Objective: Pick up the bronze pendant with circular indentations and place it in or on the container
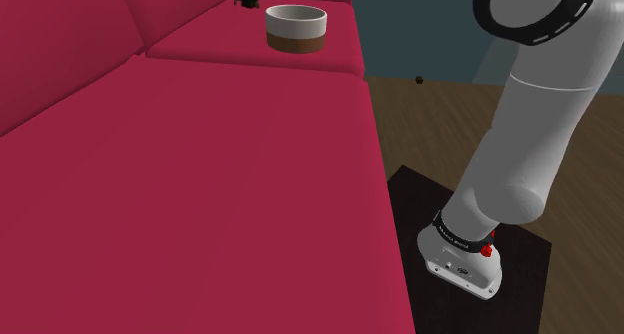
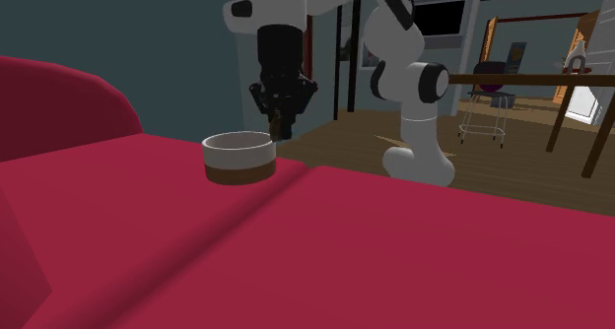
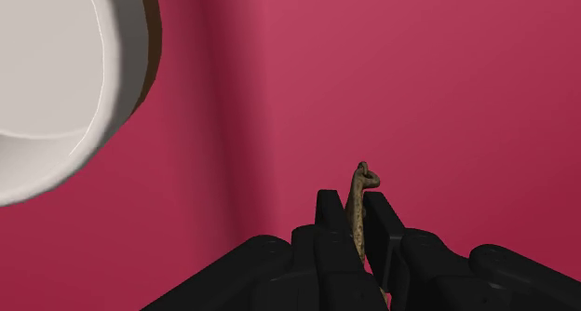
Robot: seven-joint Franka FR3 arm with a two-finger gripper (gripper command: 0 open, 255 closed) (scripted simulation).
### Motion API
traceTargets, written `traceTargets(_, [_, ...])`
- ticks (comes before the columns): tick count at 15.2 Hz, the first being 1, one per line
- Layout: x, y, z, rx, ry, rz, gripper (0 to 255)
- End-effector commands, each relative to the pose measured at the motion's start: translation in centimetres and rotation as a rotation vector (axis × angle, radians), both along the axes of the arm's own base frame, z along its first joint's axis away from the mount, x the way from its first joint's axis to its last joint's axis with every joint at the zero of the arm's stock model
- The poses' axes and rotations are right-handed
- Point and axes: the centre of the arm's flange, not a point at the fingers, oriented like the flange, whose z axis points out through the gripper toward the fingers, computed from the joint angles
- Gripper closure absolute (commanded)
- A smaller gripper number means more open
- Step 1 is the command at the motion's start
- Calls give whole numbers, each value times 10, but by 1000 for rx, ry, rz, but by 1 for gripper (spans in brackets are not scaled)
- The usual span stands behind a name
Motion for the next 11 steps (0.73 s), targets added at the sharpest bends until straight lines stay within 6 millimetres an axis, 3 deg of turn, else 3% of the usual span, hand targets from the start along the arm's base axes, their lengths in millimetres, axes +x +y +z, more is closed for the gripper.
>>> traceTargets(1, [-1, 1, 11, 0, 0, 0, 255])
traceTargets(6, [-1, 1, 32, 0, 0, 0, 255])
traceTargets(11, [-1, -65, 30, 0, 0, 0, 255])
